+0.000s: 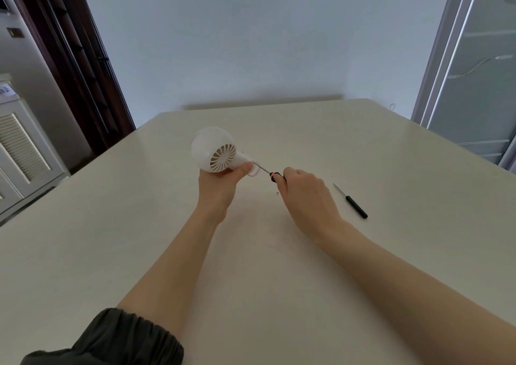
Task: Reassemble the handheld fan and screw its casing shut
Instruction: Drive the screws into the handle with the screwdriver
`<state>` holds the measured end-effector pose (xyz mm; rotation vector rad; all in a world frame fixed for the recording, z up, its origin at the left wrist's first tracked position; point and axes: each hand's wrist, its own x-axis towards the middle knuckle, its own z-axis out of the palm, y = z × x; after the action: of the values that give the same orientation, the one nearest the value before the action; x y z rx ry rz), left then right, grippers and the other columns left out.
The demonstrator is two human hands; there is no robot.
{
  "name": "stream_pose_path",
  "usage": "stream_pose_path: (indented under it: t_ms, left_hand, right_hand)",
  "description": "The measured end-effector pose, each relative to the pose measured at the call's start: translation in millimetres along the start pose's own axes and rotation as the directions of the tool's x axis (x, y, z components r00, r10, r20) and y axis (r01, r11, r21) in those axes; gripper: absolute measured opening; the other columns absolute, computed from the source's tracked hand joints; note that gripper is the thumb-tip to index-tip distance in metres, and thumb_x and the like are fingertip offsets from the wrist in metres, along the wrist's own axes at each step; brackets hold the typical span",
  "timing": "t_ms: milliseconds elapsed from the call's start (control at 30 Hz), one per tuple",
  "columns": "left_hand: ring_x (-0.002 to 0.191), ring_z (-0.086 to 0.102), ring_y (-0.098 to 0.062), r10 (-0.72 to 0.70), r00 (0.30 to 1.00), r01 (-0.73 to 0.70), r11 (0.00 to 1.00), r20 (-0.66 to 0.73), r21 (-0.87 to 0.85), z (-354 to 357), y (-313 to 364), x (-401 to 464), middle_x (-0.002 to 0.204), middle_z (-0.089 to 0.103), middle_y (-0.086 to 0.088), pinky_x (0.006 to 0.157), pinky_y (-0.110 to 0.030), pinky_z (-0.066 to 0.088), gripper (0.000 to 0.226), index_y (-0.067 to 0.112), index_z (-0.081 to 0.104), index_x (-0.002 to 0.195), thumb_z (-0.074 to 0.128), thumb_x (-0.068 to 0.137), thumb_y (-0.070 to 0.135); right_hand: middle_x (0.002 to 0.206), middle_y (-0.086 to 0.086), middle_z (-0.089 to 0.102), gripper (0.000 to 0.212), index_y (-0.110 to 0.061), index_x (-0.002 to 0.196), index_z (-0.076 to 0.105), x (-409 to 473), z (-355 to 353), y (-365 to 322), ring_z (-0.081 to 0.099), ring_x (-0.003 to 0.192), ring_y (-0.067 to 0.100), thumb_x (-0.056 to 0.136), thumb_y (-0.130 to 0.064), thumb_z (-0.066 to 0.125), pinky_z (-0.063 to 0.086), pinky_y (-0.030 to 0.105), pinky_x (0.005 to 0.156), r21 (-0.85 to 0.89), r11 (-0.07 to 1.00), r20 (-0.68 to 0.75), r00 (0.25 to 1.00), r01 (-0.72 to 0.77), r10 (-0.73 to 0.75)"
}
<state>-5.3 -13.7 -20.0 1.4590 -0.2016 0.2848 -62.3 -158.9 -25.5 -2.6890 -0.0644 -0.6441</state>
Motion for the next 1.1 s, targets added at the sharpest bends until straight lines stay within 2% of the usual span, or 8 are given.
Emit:
stream_pose_path:
  t_ms: [133,267,400,500,667,767,933,1100]
  left_hand:
    - [0.099,0.064,-0.022,-0.002,1.0,0.003,1.0,-0.03,0.016,0,-3,-1,0.105,0.068,-0.012,0.089,-0.033,0.05,0.03,0.008,0.063,0.101,0.076,0.075,0.002]
    - [0.094,0.063,-0.017,-0.028,0.999,0.029,1.0,-0.047,0.01,3,-4,-1,0.101,0.068,-0.008,0.086,-0.031,0.049,0.026,0.012,0.064,0.096,0.076,0.076,0.003]
    - [0.09,0.062,-0.016,-0.04,0.997,0.041,0.999,-0.059,0.015,2,-5,-2,0.095,0.067,-0.004,0.084,-0.03,0.05,0.023,0.019,0.063,0.087,0.077,0.075,0.006]
    - [0.091,0.062,-0.018,-0.053,0.997,0.053,0.999,-0.063,0.0,3,-4,-3,0.095,0.066,-0.006,0.089,-0.037,0.051,0.024,0.019,0.062,0.087,0.077,0.075,0.005]
    - [0.094,0.063,-0.02,-0.024,0.998,0.023,0.999,-0.05,-0.025,5,0,-3,0.096,0.067,-0.006,0.092,-0.038,0.05,0.024,0.02,0.062,0.086,0.077,0.075,0.004]
    - [0.096,0.064,-0.018,0.004,0.998,-0.003,1.0,-0.057,0.026,4,1,-3,0.098,0.069,-0.003,0.089,-0.034,0.05,0.025,0.023,0.064,0.087,0.079,0.074,0.008]
    - [0.095,0.064,-0.018,0.017,0.999,-0.015,0.999,-0.051,0.032,3,-1,-5,0.094,0.069,0.001,0.09,-0.035,0.05,0.027,0.027,0.063,0.084,0.079,0.074,0.008]
    - [0.094,0.063,-0.021,-0.003,0.998,0.007,0.998,-0.068,0.061,3,-4,-4,0.099,0.068,-0.007,0.089,-0.041,0.051,0.027,0.022,0.063,0.089,0.08,0.073,0.01]
  right_hand:
    - [0.1,0.007,0.053,0.024,-0.011,0.111,0.043,-3,-3,-7,0.059,0.079,0.034,0.092,-0.022,0.053,0.05,0.042,0.069,0.105,0.994,-0.008,0.999,0.043,-0.042]
    - [0.097,0.01,0.049,0.022,-0.007,0.105,0.041,-4,-7,-7,0.057,0.072,0.039,0.085,0.0,0.048,0.049,0.048,0.064,0.137,0.99,-0.035,0.999,0.035,-0.03]
    - [0.096,0.007,0.053,0.013,-0.007,0.101,0.046,-3,-5,-5,0.052,0.071,0.028,0.089,-0.009,0.05,0.042,0.038,0.058,0.05,0.996,-0.086,0.994,0.067,-0.062]
    - [0.093,0.001,0.054,0.015,-0.01,0.103,0.049,-3,-4,-1,0.045,0.075,0.019,0.094,-0.022,0.05,0.033,0.031,0.057,-0.049,0.997,-0.141,0.988,0.054,-0.06]
    - [0.08,-0.002,0.041,0.029,-0.009,0.1,0.049,-2,0,1,0.038,0.066,0.02,0.101,-0.035,0.035,0.026,0.031,0.057,-0.122,0.992,-0.097,0.995,0.005,-0.017]
    - [0.084,0.003,0.052,0.03,-0.01,0.098,0.047,-1,2,1,0.043,0.066,0.025,0.101,-0.036,0.033,0.03,0.033,0.058,-0.072,0.997,-0.039,0.999,0.025,-0.028]
    - [0.093,0.006,0.057,0.019,-0.011,0.104,0.046,1,-7,4,0.057,0.076,0.031,0.09,-0.019,0.056,0.049,0.041,0.068,0.136,0.989,-0.056,0.997,0.062,-0.055]
    - [0.08,0.001,0.043,0.02,-0.014,0.086,0.036,1,-8,3,0.047,0.061,0.032,0.087,-0.004,0.054,0.038,0.036,0.055,0.142,0.981,-0.15,0.982,0.133,-0.111]
